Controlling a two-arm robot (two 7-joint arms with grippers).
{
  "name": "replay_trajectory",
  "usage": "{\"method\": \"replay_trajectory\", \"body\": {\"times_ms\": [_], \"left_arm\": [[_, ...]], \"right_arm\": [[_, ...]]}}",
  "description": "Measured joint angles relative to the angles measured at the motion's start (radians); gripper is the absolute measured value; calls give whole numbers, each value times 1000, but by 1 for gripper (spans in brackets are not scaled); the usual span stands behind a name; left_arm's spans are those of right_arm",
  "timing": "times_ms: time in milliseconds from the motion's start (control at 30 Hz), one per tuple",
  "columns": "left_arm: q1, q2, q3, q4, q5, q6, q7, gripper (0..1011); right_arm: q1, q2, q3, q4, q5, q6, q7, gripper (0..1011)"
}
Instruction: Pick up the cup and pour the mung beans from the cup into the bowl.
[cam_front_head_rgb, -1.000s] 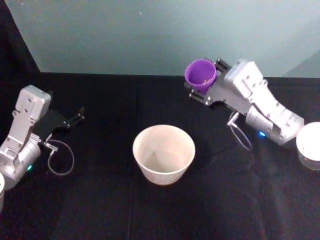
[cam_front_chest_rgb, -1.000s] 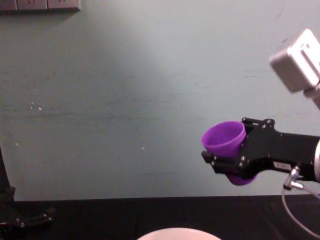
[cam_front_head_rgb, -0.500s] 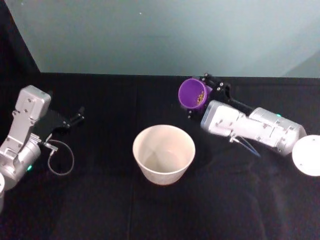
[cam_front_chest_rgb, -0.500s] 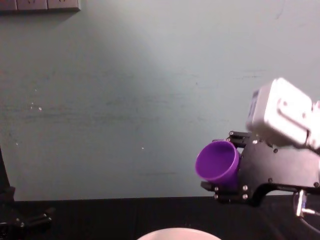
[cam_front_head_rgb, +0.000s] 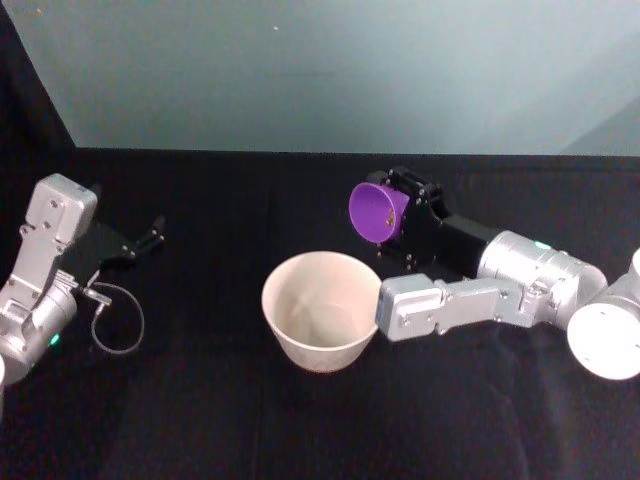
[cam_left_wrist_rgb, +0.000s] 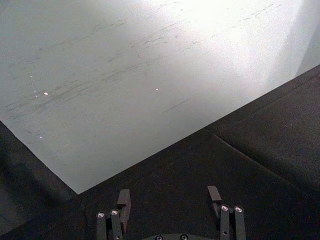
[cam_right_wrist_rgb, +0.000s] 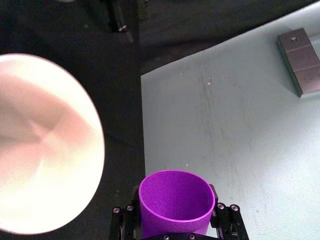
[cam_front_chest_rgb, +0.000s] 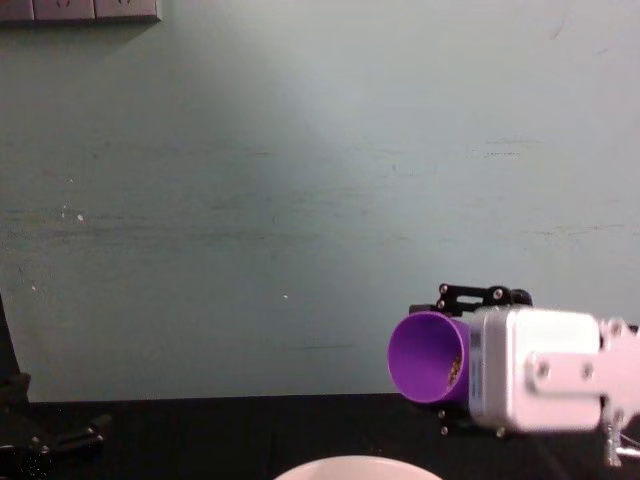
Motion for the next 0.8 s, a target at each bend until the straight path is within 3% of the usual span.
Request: {"method": "replay_trajectory", "body": {"times_ms": [367,600,800], "left_arm": [[0,0,0,0,0,0,0,1000],[0,0,0,0,0,0,0,1000],[0,0,0,0,0,0,0,1000]], "right_arm": [[14,18,-42,17,-112,-5,-38,750],[20,29,-86,27,-208,-6,-81,750],[23,38,-107,25,-253,-4,-108,750]]}}
